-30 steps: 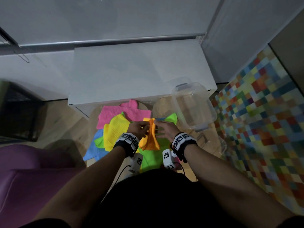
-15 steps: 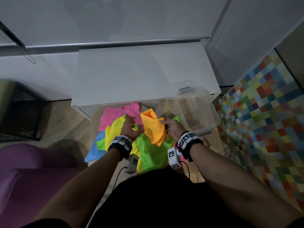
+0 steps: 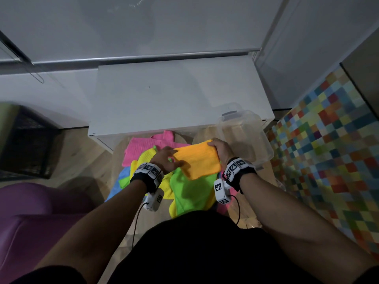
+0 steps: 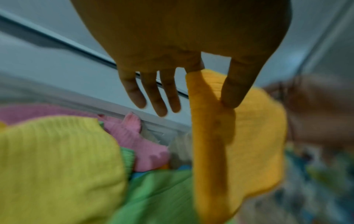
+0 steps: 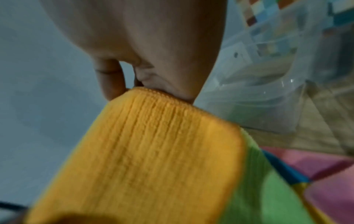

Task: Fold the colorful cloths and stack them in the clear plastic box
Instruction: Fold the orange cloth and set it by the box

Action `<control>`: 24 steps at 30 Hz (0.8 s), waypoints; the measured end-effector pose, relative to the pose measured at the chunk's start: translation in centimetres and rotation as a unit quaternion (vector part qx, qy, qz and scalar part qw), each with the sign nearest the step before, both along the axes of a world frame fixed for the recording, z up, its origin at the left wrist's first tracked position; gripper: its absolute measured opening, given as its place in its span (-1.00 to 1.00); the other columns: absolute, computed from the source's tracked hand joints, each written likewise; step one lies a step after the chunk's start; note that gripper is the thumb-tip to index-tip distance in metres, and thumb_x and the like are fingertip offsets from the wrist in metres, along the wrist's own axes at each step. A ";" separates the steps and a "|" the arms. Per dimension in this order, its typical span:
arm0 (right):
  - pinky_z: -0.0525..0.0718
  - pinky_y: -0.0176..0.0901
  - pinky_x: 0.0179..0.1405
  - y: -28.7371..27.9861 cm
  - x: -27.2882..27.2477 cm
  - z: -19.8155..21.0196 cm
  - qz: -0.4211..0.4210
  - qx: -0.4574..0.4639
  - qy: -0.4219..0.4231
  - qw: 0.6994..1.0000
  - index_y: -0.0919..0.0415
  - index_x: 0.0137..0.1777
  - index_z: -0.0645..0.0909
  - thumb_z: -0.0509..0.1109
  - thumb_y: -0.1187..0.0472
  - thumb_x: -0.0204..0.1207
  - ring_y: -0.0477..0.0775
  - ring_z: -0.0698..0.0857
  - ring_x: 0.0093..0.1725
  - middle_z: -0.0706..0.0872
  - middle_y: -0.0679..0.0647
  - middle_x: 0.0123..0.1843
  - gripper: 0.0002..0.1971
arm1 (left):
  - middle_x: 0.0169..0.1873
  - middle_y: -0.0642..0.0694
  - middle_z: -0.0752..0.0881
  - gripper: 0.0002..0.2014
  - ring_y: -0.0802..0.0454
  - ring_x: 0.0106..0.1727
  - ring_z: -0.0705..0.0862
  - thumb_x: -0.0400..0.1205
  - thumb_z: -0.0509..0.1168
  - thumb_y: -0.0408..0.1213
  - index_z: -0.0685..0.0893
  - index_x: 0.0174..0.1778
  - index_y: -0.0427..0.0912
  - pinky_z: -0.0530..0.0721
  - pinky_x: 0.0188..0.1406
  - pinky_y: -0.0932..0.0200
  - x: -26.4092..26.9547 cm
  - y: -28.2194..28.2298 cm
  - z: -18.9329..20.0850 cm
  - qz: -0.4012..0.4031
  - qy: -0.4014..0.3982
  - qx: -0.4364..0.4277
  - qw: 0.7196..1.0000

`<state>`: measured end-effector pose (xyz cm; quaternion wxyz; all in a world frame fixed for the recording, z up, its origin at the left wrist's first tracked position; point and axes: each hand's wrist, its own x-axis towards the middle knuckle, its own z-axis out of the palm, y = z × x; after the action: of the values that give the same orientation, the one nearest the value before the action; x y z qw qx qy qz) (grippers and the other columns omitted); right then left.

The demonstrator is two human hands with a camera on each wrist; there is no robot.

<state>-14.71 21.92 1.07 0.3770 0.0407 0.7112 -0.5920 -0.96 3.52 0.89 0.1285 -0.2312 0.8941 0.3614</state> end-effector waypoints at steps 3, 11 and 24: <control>0.38 -0.03 -0.07 0.1 -0.2 -0.5 0.006 0.019 0.045 0.999 0.06 -0.40 0.48 0.37 0.06 0.24 0.09 0.47 -0.16 0.51 0.03 -0.34 -0.86 | -0.16 0.00 0.72 -0.74 0.04 -0.13 0.67 0.41 0.58 -0.09 0.66 -0.15 -0.05 0.62 -0.03 0.09 -0.6 -0.1 0.6 0.090 0.062 0.143 0.984; 0.46 -0.03 -0.01 0.7 -0.1 -0.4 0.012 0.019 0.078 0.997 0.04 -0.23 0.56 0.35 0.17 0.56 0.08 0.54 -0.12 0.59 0.04 -0.25 -0.87 | -0.34 0.07 0.74 -0.77 0.08 -0.28 0.72 0.44 0.53 0.02 0.66 -0.26 0.00 0.68 -0.20 0.16 -1.0 -0.4 1.3 0.068 0.112 0.137 0.982; 0.51 -0.18 -0.01 0.9 1.2 -0.4 0.063 0.148 0.289 0.944 0.14 0.31 0.54 0.18 0.01 0.70 0.16 0.66 0.14 0.71 0.17 0.19 -0.69 | -0.38 -0.14 0.74 -0.71 -0.10 -0.33 0.73 0.50 0.48 0.01 0.55 -0.25 -0.08 0.72 -0.29 0.01 -1.4 -0.5 0.4 0.083 0.127 0.136 0.979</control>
<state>-13.48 22.78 0.66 0.1818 -0.1222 0.8702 -0.4414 -2.38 3.02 1.30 0.0137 -0.2374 0.8234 0.5152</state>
